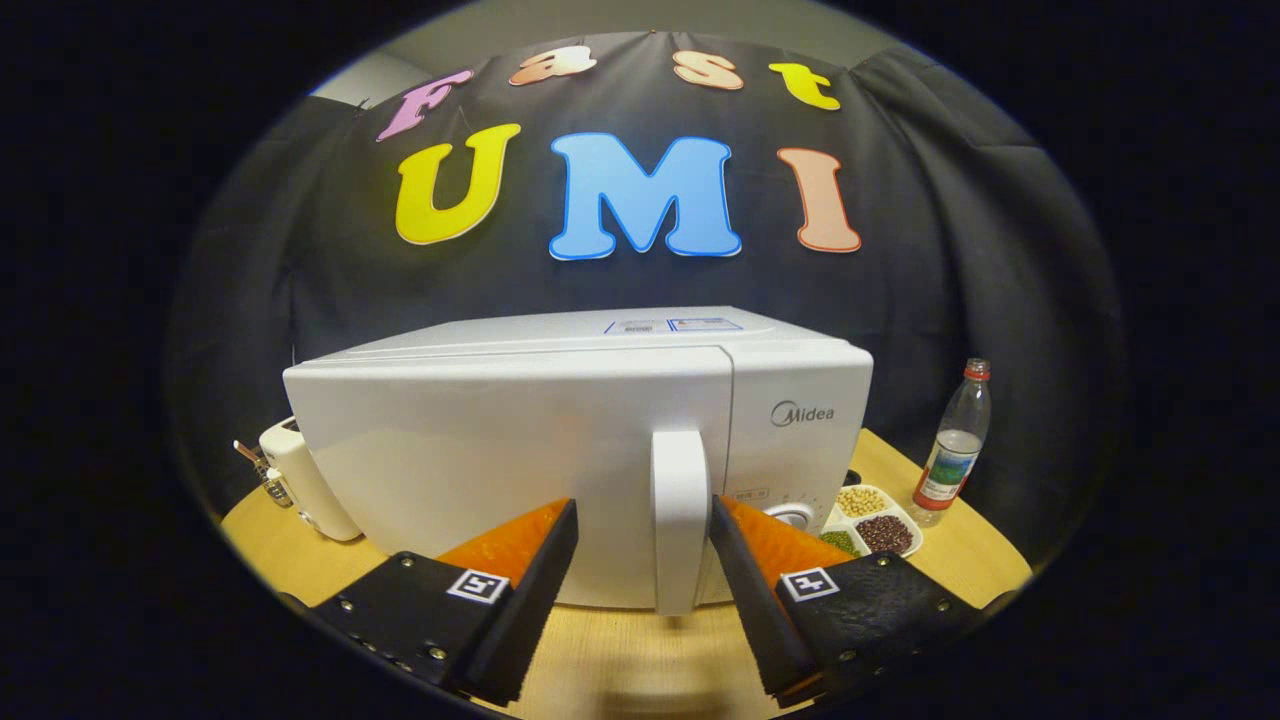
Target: Open the microwave, put the food inside, and close the microwave door.
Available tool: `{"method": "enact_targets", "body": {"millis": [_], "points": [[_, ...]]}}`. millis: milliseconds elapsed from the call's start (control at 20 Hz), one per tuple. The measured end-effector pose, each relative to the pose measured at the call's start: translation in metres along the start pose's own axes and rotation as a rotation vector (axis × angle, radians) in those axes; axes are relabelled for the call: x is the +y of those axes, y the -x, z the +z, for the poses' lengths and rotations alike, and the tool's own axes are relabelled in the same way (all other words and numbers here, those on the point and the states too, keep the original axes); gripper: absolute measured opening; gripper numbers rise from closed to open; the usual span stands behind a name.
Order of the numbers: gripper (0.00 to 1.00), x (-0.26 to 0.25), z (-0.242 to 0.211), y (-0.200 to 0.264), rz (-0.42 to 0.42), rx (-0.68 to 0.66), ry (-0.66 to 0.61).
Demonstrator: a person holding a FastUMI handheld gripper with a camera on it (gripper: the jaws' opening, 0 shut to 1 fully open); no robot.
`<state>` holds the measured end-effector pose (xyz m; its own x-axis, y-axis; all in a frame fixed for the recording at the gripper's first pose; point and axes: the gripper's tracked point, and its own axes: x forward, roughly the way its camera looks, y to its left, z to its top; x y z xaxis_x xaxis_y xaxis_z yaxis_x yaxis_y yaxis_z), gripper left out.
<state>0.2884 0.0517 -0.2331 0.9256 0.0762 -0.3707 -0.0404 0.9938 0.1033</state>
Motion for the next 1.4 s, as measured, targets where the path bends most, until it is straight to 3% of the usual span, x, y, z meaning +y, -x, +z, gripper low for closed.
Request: {"method": "enact_targets", "body": {"millis": [50,100,200,300,350,450,900,1050,1400], "points": [[0.77,-0.003,-0.005,-0.002,-0.015,0.021,-0.011],[0.61,-0.004,-0.008,-0.002,-0.021,0.034,-0.021],[0.55,-0.015,-0.008,-0.004,-0.061,0.03,0.004],[0.27,-0.012,-0.009,-0.006,-0.042,0.03,-0.002],[0.26,-0.011,-0.008,-0.004,-0.035,0.029,0.002],[0.12,-0.008,-0.007,-0.002,-0.015,0.036,0.026],[0.12,-0.006,-0.01,0.007,0.013,0.068,0.07],[0.12,0.002,-0.018,0.04,0.011,0.028,0.153],[0.12,0.024,-0.039,0.093,0.062,0.098,0.099]]}}
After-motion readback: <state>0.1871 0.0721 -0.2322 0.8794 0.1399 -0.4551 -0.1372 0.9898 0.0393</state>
